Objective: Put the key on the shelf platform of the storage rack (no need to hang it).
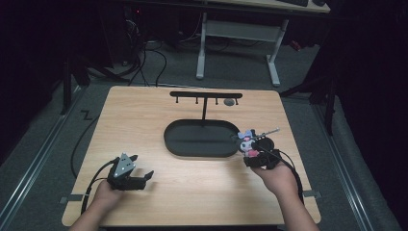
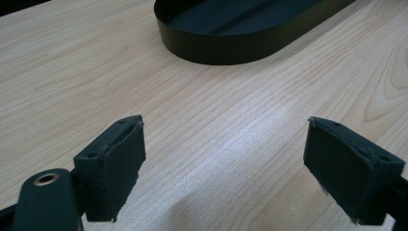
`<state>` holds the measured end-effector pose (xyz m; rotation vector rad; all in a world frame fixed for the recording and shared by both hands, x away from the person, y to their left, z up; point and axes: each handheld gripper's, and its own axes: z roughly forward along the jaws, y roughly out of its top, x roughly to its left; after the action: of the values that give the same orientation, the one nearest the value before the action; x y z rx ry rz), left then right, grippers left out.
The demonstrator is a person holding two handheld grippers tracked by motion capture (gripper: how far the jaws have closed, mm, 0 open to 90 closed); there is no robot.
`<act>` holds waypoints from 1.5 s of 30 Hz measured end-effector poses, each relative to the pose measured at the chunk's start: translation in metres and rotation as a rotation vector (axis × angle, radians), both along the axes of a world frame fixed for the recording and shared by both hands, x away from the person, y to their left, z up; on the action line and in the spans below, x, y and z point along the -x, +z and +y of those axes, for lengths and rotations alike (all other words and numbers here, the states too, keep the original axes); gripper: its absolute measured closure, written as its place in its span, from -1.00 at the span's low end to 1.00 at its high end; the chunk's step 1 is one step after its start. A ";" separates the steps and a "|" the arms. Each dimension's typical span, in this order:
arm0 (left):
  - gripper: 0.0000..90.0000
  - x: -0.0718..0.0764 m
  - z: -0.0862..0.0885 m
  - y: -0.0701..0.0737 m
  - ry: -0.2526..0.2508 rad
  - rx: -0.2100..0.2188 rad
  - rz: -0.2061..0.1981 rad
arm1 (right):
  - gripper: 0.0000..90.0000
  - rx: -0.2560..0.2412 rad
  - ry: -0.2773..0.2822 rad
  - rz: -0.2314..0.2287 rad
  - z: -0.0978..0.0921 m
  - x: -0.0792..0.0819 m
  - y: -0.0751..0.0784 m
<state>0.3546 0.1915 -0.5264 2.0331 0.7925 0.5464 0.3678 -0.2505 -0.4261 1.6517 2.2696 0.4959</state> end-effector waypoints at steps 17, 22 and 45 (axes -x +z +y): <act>-0.66 0.000 0.000 0.000 0.001 0.004 -0.001 | 0.05 0.005 0.036 -0.004 0.024 -0.022 0.002; -0.66 0.000 0.001 0.000 0.001 0.006 -0.002 | 0.05 0.011 0.047 -0.001 0.030 -0.029 0.002; -0.66 0.000 0.001 0.000 0.002 0.012 0.000 | 0.05 -0.002 0.066 -0.006 0.058 -0.057 0.001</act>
<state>0.3549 0.1927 -0.5261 2.0213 0.7962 0.5414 0.4246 -0.1929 -0.4251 1.5788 2.3260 0.5176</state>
